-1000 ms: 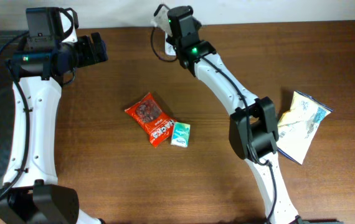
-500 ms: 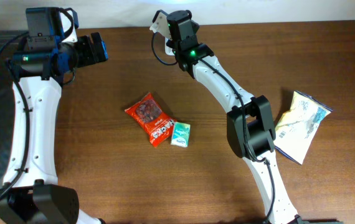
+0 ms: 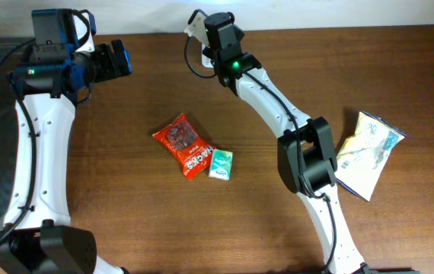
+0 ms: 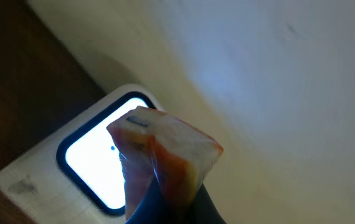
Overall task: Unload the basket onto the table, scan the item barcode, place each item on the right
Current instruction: 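Lift the orange box and hold it over the white scanner, then carry the orange box right and set it beside the cream bag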
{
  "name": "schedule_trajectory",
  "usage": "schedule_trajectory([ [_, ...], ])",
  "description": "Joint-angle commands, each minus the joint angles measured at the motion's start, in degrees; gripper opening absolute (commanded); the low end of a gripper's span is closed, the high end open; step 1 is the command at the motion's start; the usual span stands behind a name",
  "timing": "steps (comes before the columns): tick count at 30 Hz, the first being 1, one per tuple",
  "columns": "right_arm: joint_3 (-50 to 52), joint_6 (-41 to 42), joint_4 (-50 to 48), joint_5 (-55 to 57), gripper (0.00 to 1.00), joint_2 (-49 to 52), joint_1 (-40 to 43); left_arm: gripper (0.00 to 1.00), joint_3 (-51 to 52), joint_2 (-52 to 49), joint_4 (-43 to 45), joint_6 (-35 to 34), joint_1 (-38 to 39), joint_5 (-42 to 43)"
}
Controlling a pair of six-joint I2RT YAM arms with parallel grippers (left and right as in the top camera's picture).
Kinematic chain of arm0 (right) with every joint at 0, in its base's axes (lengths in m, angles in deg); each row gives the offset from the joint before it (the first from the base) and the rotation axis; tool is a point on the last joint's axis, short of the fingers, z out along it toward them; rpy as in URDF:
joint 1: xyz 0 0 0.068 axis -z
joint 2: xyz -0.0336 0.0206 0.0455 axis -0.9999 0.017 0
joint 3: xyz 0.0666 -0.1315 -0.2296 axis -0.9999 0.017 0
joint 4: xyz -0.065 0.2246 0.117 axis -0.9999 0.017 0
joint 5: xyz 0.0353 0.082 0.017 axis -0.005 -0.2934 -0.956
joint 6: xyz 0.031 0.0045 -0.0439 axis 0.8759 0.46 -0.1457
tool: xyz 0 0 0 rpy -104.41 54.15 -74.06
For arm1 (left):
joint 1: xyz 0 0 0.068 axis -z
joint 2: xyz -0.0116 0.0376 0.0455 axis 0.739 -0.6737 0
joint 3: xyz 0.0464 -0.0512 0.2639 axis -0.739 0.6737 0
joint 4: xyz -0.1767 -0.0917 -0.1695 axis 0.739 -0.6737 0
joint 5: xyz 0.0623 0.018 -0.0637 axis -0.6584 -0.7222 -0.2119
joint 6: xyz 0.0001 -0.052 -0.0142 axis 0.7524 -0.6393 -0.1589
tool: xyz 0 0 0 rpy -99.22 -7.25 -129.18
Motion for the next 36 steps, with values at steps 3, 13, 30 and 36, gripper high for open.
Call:
schedule_trajectory([
  [3,-0.7,19.9,10.0,-0.6,0.04,-14.1,-0.1,0.99,-0.1,-0.3,0.1,1.0,0.1,-0.2],
  [13,-0.7,47.4,60.4,-9.0,0.09,-32.6,4.6,0.99,-0.1,-0.3,0.1,0.9,0.1,-0.2],
  [30,30.8,54.5,59.6,-23.8,0.04,-29.8,32.3,0.99,-0.1,-0.3,0.1,1.0,0.1,-0.2],
  [36,44.0,54.3,50.9,-23.5,0.34,-29.8,35.6,0.99,-0.1,-0.3,0.1,1.0,0.1,-0.2],
])
